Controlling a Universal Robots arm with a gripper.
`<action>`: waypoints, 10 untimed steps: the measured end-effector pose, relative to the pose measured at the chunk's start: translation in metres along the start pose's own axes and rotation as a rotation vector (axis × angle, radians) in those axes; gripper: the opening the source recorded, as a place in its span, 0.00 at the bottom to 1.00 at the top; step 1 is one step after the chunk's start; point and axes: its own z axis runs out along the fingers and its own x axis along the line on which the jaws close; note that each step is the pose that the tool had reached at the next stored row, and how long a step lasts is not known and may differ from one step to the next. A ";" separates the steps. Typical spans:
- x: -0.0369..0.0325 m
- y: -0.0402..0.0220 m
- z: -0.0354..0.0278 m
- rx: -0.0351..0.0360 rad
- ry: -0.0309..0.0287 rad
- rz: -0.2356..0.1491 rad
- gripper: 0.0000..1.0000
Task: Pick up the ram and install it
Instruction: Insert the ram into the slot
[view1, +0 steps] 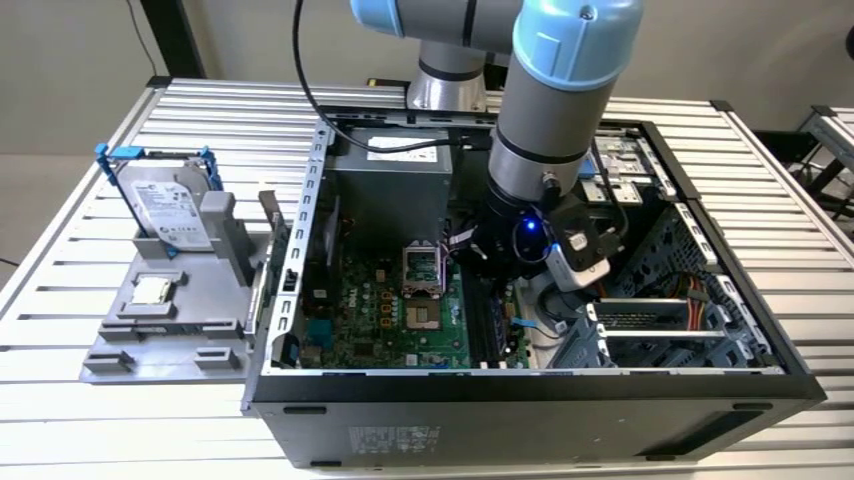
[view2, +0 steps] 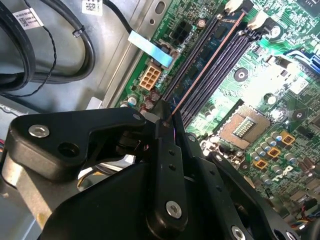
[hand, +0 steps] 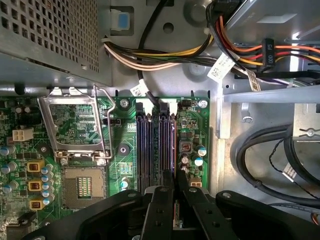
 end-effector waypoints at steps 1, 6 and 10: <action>0.0000 0.0000 0.0000 0.0001 0.0000 0.000 0.00; 0.0001 0.0001 0.0003 0.0004 -0.0001 0.001 0.00; 0.0001 0.0002 0.0065 0.0004 -0.0001 0.001 0.00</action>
